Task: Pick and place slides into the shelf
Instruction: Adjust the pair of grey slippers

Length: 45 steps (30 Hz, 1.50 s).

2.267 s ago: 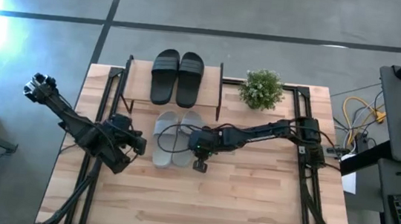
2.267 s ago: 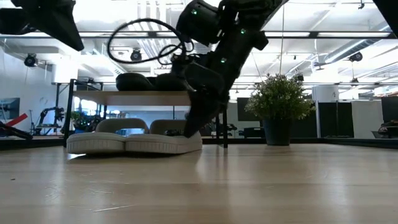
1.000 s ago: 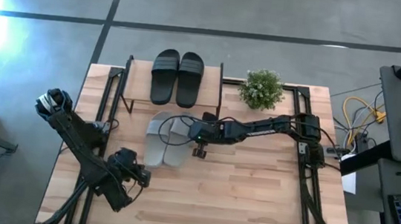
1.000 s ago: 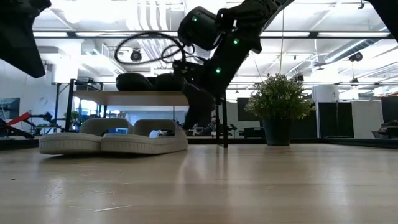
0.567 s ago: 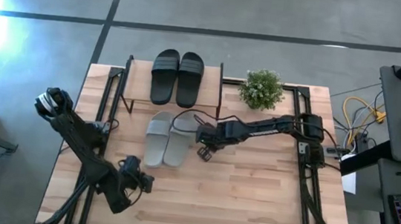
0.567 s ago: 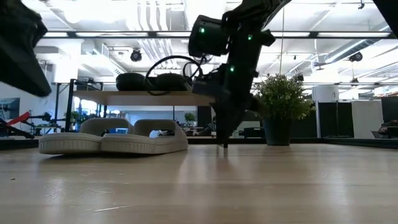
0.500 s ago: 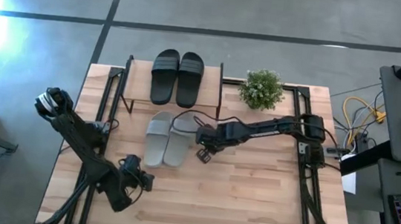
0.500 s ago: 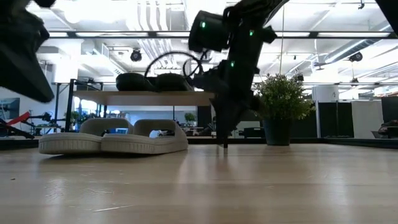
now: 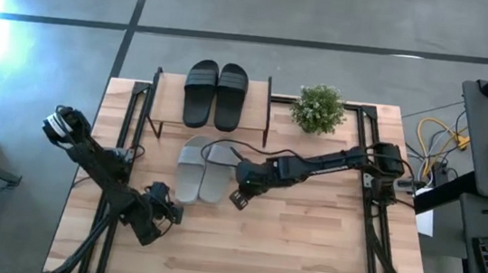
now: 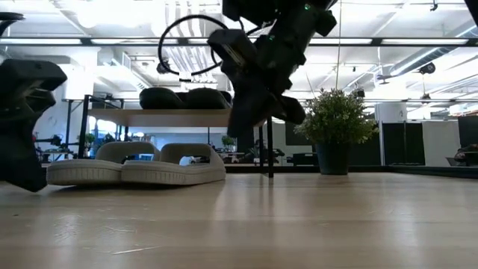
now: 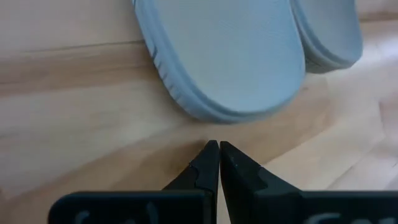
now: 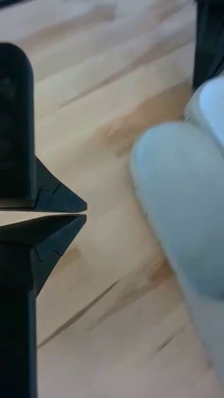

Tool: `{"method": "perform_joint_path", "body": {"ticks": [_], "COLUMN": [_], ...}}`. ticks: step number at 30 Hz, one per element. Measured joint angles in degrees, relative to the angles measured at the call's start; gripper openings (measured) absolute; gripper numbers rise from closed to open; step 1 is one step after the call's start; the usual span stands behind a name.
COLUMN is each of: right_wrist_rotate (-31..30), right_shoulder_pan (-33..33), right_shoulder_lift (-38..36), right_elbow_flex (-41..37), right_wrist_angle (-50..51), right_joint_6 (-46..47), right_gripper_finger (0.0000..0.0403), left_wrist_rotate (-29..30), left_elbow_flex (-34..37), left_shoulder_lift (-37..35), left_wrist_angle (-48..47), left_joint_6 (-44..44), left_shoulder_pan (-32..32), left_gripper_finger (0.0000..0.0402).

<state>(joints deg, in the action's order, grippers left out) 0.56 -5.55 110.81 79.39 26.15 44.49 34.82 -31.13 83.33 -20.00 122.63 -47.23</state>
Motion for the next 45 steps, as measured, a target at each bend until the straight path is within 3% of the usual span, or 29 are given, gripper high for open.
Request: {"method": "perform_joint_path", "body": {"ticks": [16, 21, 25, 35, 40, 45], "right_wrist_rotate": [0.86, 1.89, 5.85, 5.35, 5.96, 11.43], "right_shoulder_pan": [-0.20, -1.34, -3.37, -4.93, -4.98, -4.95], "right_shoulder_lift": [-0.03, -0.03, -0.03, 0.61, 4.77, 10.39], "right_elbow_flex": [0.09, 0.09, 0.09, -0.12, -0.17, 0.94], "right_wrist_angle": [-4.08, -4.42, -7.23, -17.14, -21.90, -26.71], "right_joint_6": [2.07, 6.57, 10.70, 14.12, 17.21, 18.34], "right_gripper_finger": [0.0008, 0.0008, 0.0009, 0.0008, 0.0009, 0.0009], "left_wrist_rotate": [7.92, 7.80, 7.78, 5.56, 4.22, 1.65], "left_elbow_flex": [3.53, 3.53, 3.53, 0.13, -0.19, -0.12], "left_shoulder_lift": [0.00, -0.46, -2.67, -11.82, -13.09, -12.12], "left_wrist_angle": [0.31, 2.70, 2.96, 8.03, 7.29, 6.79], "left_joint_6": [-2.46, -10.70, -11.59, -24.01, -23.96, -21.85], "left_shoulder_pan": [6.41, 8.26, 8.20, 2.85, 1.48, 1.30], "left_gripper_finger": [0.0000, 0.0000, 0.0000, 0.0000, 0.0000, 0.0000]}}
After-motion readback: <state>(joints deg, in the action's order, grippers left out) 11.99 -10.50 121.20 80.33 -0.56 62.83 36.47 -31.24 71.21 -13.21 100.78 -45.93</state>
